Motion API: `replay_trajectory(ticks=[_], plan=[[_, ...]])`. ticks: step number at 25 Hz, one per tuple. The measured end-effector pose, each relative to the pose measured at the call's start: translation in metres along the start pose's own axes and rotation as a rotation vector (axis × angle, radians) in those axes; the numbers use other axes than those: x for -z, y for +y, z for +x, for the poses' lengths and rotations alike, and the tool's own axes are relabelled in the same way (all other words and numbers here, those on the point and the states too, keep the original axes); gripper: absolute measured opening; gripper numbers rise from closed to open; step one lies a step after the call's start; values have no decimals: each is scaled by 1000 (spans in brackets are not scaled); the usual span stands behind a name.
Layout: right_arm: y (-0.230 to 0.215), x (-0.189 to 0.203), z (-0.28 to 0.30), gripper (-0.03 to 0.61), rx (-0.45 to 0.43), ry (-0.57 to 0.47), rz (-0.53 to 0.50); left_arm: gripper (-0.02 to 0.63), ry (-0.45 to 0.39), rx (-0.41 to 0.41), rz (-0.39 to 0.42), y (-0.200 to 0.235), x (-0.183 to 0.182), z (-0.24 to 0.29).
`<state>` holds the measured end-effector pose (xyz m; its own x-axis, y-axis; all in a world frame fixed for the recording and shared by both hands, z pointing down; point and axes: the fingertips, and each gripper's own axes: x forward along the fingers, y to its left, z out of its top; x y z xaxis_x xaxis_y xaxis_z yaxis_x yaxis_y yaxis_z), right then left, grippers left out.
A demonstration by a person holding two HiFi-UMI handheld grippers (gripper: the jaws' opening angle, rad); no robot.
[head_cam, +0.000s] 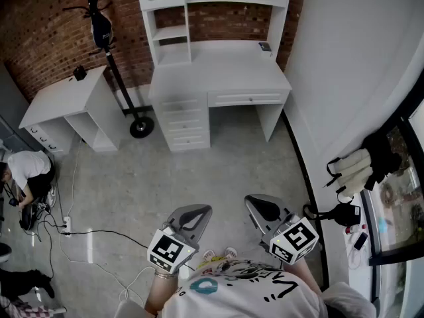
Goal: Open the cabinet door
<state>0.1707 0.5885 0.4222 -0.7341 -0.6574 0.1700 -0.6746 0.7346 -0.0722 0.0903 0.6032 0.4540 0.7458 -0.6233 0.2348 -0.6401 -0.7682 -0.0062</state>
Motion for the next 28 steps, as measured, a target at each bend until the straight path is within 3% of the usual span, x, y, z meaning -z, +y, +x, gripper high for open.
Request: replay_trajectory(ticks=[6,28], plan=[[7,7,-2,26,-21,22,-1,14,-23,4,2,-8,-8,-7],[37,26,18,29,29,29,44,14,-3,6,-45,17,24,-53]])
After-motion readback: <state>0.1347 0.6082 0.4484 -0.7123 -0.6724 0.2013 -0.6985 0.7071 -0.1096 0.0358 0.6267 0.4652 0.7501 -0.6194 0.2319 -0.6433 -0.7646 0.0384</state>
